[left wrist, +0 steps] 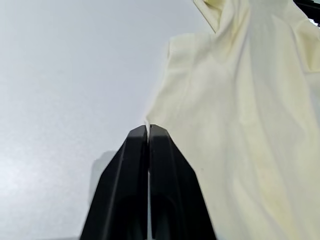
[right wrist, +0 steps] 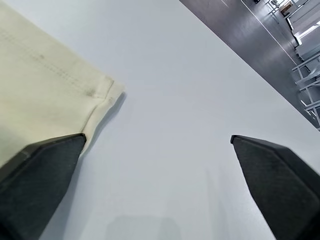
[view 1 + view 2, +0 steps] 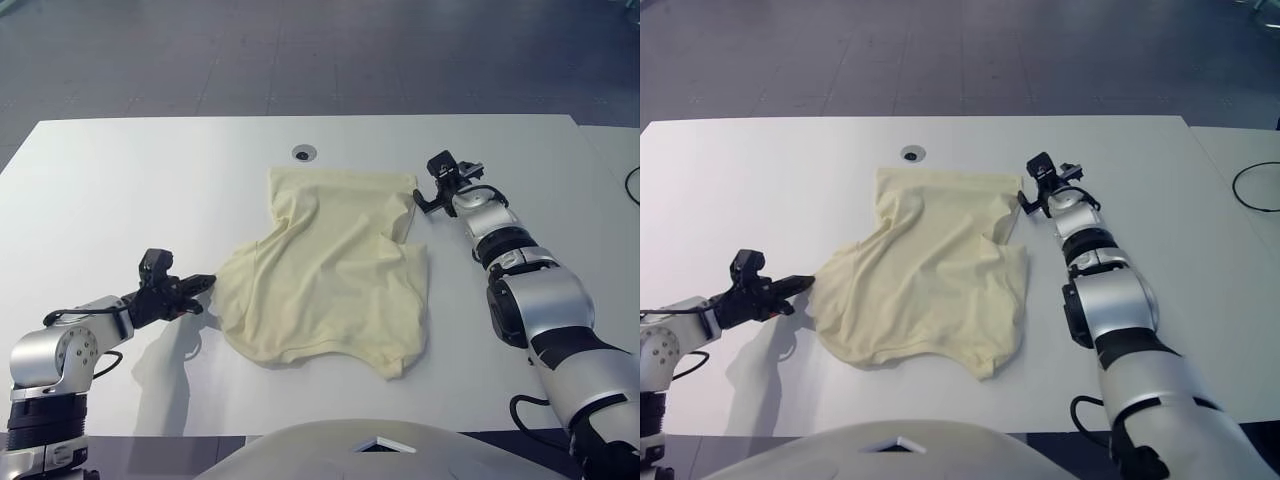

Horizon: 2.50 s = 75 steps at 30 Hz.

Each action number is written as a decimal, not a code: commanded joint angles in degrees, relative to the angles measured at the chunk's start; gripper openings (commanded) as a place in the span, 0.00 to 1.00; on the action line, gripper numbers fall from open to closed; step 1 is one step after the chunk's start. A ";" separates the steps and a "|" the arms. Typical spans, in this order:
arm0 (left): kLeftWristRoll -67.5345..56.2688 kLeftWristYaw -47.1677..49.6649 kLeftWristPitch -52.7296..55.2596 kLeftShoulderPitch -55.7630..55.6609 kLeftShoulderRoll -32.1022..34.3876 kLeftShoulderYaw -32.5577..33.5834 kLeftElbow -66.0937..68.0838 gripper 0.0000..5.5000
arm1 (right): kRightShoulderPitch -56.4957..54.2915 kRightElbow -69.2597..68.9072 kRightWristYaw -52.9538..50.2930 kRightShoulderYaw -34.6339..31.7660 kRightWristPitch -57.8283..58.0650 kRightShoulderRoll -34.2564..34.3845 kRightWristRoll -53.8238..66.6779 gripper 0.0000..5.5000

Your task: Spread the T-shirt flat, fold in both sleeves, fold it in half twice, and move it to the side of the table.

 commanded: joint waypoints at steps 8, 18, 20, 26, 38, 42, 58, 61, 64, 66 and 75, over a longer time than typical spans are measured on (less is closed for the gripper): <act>-0.63 7.61 5.78 2.14 -4.71 3.59 -2.34 0.00 | 0.68 -0.05 -0.26 -3.50 -2.58 0.24 1.58 0.98; -2.39 8.47 10.42 0.46 -3.31 5.13 -6.33 0.00 | 6.01 -16.06 0.81 -11.94 -2.16 -4.20 8.54 0.98; -2.54 8.29 11.32 -0.02 -2.71 5.37 -6.79 0.00 | 12.30 -29.61 1.42 -14.23 3.07 -5.22 10.84 0.98; -3.02 7.22 12.74 0.67 -1.38 6.57 -8.06 0.00 | 32.36 -71.26 0.41 -23.63 25.39 -5.30 18.95 0.98; -23.59 12.08 17.51 -9.73 -2.78 22.93 -12.27 0.36 | 57.41 -112.98 -5.03 -49.29 72.85 18.12 49.73 0.98; -25.48 12.75 17.52 -12.84 -2.01 18.39 -16.83 0.48 | 59.11 -117.79 -4.26 -56.03 84.24 30.40 54.73 0.98; -16.48 21.20 14.57 -10.03 -8.69 -0.57 -23.32 0.98 | 66.66 -113.58 -17.65 -47.37 86.52 43.79 68.25 0.98; -15.89 21.76 14.60 -9.90 -9.03 -1.17 -23.46 0.98 | 64.48 -108.90 -19.55 -48.19 86.52 40.34 70.30 0.94; -15.28 22.06 14.73 -9.85 -8.79 -1.33 -23.14 0.98 | 64.43 -105.72 -21.78 -47.20 86.51 37.91 73.01 0.85; -15.08 22.14 14.97 -9.96 -8.59 -1.70 -23.04 0.98 | 65.13 -104.64 -23.48 -46.25 86.51 37.01 75.59 0.80; -14.64 23.05 14.91 -9.23 -9.56 -1.92 -23.41 0.98 | 63.98 -99.14 -33.64 -45.37 84.27 31.35 86.76 0.51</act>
